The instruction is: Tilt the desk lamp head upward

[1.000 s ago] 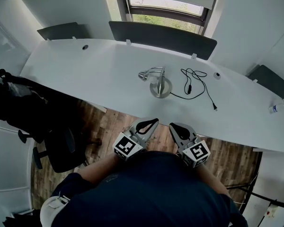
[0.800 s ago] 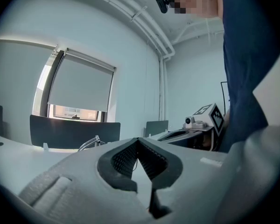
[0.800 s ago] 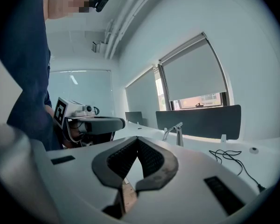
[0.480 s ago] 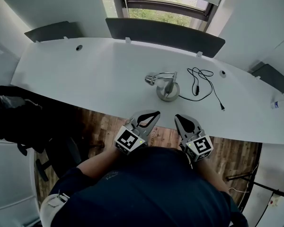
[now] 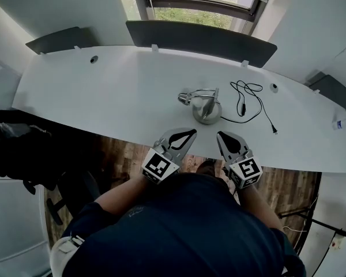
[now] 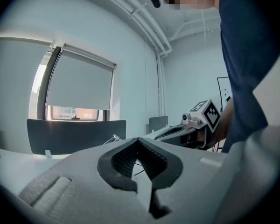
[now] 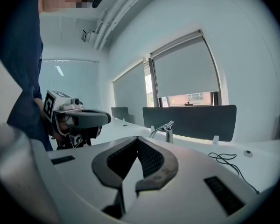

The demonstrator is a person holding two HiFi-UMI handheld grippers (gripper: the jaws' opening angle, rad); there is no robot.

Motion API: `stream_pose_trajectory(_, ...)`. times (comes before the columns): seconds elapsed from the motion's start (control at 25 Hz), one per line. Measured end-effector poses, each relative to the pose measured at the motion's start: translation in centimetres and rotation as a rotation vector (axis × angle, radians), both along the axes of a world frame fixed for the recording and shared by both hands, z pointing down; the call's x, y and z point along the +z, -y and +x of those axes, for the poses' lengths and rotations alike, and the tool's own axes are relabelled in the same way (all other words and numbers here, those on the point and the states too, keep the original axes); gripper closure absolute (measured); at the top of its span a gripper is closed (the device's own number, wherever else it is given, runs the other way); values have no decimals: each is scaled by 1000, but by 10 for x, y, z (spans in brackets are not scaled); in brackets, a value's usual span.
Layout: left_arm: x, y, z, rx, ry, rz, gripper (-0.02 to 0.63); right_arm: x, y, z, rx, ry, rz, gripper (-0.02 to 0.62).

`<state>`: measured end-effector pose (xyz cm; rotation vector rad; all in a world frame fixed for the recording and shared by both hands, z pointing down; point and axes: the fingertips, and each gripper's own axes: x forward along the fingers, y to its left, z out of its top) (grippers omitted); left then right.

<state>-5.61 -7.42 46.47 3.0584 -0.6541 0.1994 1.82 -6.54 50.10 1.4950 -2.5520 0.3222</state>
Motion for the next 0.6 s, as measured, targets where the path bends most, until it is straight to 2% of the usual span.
stream_pose_trajectory(0.28, 6, 25, 4, -61, 65, 38, 600, 9, 27, 13, -25, 10, -30, 584)
stream_pose_trajectory(0.4, 16, 39, 5, -99, 105, 33, 600, 16, 41, 19, -38, -9, -46, 584)
stream_pose_trajectory(0.6, 38, 66, 10, -154, 119, 10, 600, 40, 59, 28, -56, -34, -100, 584)
